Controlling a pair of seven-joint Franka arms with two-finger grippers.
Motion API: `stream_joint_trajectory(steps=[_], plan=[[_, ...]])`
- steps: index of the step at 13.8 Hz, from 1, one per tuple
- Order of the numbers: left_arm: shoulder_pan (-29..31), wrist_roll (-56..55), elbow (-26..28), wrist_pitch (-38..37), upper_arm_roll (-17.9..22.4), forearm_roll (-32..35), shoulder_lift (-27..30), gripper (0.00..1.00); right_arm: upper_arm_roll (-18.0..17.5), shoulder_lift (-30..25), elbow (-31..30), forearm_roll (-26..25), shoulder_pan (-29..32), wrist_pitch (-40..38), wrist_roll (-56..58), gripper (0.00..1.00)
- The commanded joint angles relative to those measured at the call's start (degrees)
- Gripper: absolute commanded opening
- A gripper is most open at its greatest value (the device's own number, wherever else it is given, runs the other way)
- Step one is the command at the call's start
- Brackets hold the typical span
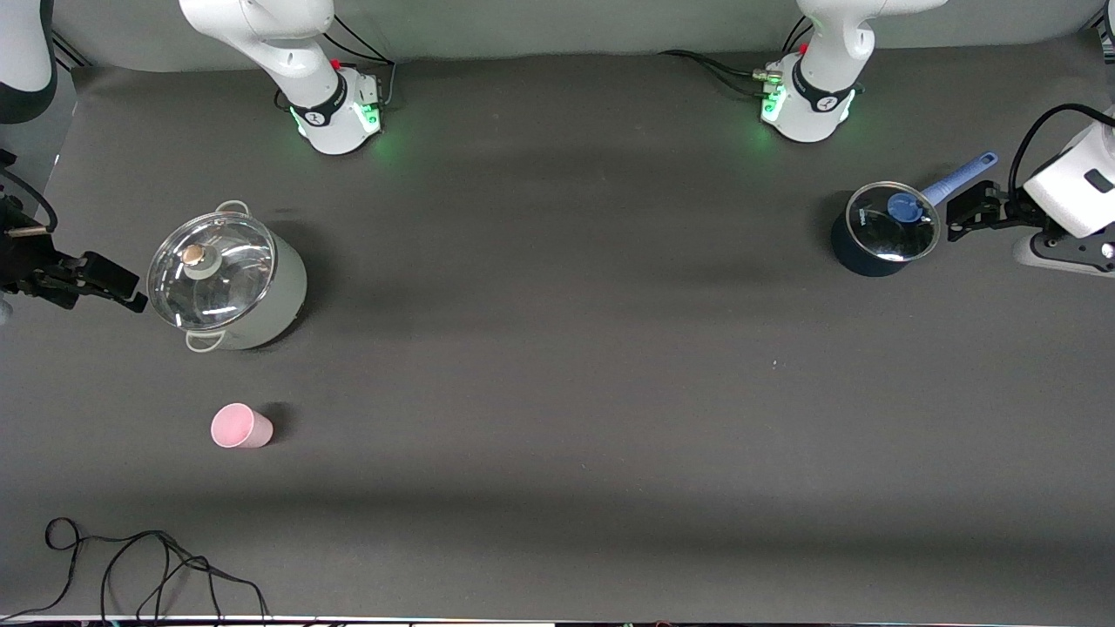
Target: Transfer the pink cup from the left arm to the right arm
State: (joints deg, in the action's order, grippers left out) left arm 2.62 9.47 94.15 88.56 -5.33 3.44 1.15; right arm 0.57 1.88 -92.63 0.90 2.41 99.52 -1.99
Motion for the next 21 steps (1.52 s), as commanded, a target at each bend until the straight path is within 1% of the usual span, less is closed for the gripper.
stream_joint_trajectory(steps=[1,3,4,7,13,15,21], plan=[[-0.16,-0.85,-0.54,-0.93,-0.03,0.78,0.08,1.0,0.31,-1.62,-0.8,-1.34,-0.3,-1.78,3.65,1.0],[-0.16,-0.77,-0.63,-0.93,-0.03,0.78,0.08,1.0,0.57,-1.88,-0.8,-1.25,-0.22,-2.31,8.73,1.0],[-0.16,-0.77,-0.54,-0.93,-0.03,0.78,0.08,1.0,0.66,-1.97,-0.54,-0.81,-0.22,-4.75,8.49,1.0],[0.01,-0.68,-0.54,-0.93,0.24,0.69,0.08,1.0,0.75,-2.23,-0.1,-0.64,-0.13,-8.28,8.49,1.0],[-0.07,-0.77,-0.54,-0.84,0.24,0.69,-0.01,1.0,0.84,-2.41,-0.01,-0.11,0.05,-8.12,8.4,1.0],[-0.07,-0.77,-0.54,-0.93,0.24,0.69,-0.01,1.0,1.36,-2.41,-0.01,1.73,0.31,-7.94,5.7,1.0],[0.01,-0.68,-0.63,-0.84,0.24,0.69,-0.01,1.0,1.54,-2.41,-0.01,1.74,-0.04,-7.85,5.68,1.0]])
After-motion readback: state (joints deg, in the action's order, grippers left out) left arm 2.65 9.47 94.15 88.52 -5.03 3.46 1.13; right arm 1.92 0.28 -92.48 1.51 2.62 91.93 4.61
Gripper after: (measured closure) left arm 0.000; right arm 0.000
